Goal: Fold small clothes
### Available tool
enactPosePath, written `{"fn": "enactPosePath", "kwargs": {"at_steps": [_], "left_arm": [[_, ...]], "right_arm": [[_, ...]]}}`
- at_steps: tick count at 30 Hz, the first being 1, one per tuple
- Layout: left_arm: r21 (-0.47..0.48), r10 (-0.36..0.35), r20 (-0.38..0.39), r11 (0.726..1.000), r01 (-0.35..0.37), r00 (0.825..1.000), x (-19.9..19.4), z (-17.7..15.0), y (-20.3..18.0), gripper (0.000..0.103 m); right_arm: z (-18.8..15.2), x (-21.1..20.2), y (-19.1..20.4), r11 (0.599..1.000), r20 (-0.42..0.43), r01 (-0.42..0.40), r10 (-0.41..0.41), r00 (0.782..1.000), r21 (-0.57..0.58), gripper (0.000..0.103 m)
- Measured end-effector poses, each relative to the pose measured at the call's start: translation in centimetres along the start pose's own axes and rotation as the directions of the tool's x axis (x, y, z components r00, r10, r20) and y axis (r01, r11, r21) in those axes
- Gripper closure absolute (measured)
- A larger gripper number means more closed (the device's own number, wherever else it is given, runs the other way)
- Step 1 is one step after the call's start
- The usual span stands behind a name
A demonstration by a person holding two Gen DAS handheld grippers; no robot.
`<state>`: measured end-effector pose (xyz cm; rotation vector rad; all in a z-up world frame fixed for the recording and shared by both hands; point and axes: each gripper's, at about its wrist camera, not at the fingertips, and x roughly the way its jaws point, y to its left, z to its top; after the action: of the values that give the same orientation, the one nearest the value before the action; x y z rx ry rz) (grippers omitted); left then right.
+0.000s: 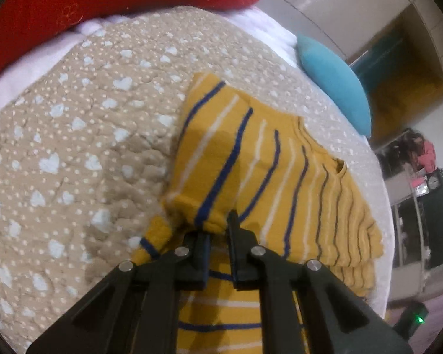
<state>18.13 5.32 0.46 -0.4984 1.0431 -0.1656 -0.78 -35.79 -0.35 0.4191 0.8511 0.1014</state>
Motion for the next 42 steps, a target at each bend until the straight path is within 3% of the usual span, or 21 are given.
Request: {"fn": "enactPosePath", "kwargs": {"at_steps": [4,5,9,10,15,18,19,21,23,26,31,34,36,38,42], "left_arm": [[0.075,0.025,0.014,0.997,-0.026,1.000,-2.4,-0.9,-1.2,0.091],[0.103,0.035,0.023,0.994,-0.037,0.999,-3.0,-1.3,-1.5,0.085],[0.201,0.051,0.049,0.978,-0.060,0.998,-6.6,-4.4,-1.6,0.033],[0.209,0.052,0.052,0.976,-0.062,0.997,-7.4,-5.4,-1.1,0.031],[0.194,0.001,-0.011,0.981,0.001,1.000,-8.8,-9.3,2.0,0.030],[0.122,-0.093,-0.067,0.987,0.100,0.993,-8.8,-11.3,4.3,0.031],[0.096,-0.133,-0.069,0.986,0.139,0.989,-9.1,-11.9,4.9,0.034],[0.057,-0.186,-0.071,0.980,0.190,0.980,-9.5,-12.8,5.7,0.053],[0.029,-0.228,-0.077,0.973,0.231,0.971,-9.9,-14.1,6.4,0.061],[0.024,-0.250,-0.058,0.968,0.252,0.967,-10.9,-15.8,6.6,0.062],[0.024,-0.263,-0.029,0.964,0.264,0.964,-12.7,-18.2,7.0,0.058],[0.032,-0.306,-0.026,0.951,0.307,0.952,-13.4,-19.5,7.1,0.039],[0.050,-0.338,-0.023,0.940,0.339,0.941,-13.5,-20.3,6.6,0.020],[0.089,-0.324,-0.024,0.942,0.325,0.946,-13.6,-21.1,5.7,0.015],[0.140,-0.274,-0.016,0.952,0.274,0.962,-13.7,-22.3,4.4,0.015]], "right_arm": [[0.0,-0.5,-0.8,0.997,0.001,-0.041,0.041,0.999,0.060,0.055],[-0.1,-0.8,-1.0,0.996,-0.001,-0.051,0.052,0.999,0.076,0.055],[-1.5,-2.0,-1.4,0.986,-0.010,-0.125,0.126,0.992,0.111,0.055],[-2.1,-2.3,-1.6,0.979,-0.016,-0.161,0.165,0.986,0.122,0.055],[-5.0,-3.1,-1.6,0.934,-0.049,-0.314,0.326,0.944,0.168,0.055],[-6.6,-3.5,-1.1,0.904,-0.062,-0.380,0.398,0.915,0.195,0.055],[-7.1,-3.7,-0.9,0.892,-0.065,-0.402,0.423,0.904,0.209,0.055],[-8.0,-3.8,-0.4,0.865,-0.078,-0.445,0.472,0.878,0.231,0.055],[-9.1,-3.9,0.3,0.845,-0.092,-0.477,0.510,0.855,0.243,0.055],[-10.8,-4.1,1.5,0.823,-0.110,-0.510,0.547,0.830,0.251,0.055],[-12.9,-4.6,2.6,0.792,-0.118,-0.544,0.590,0.799,0.278,0.055],[-13.8,-4.7,3.0,0.785,-0.114,-0.547,0.596,0.795,0.292,0.055],[-14.6,-4.7,3.3,0.784,-0.130,-0.547,0.600,0.789,0.294,0.055],[-15.9,-4.5,4.1,0.784,-0.150,-0.548,0.603,0.783,0.292,0.056],[-17.8,-3.4,5.5,0.788,-0.189,-0.541,0.603,0.775,0.295,0.062]]}}
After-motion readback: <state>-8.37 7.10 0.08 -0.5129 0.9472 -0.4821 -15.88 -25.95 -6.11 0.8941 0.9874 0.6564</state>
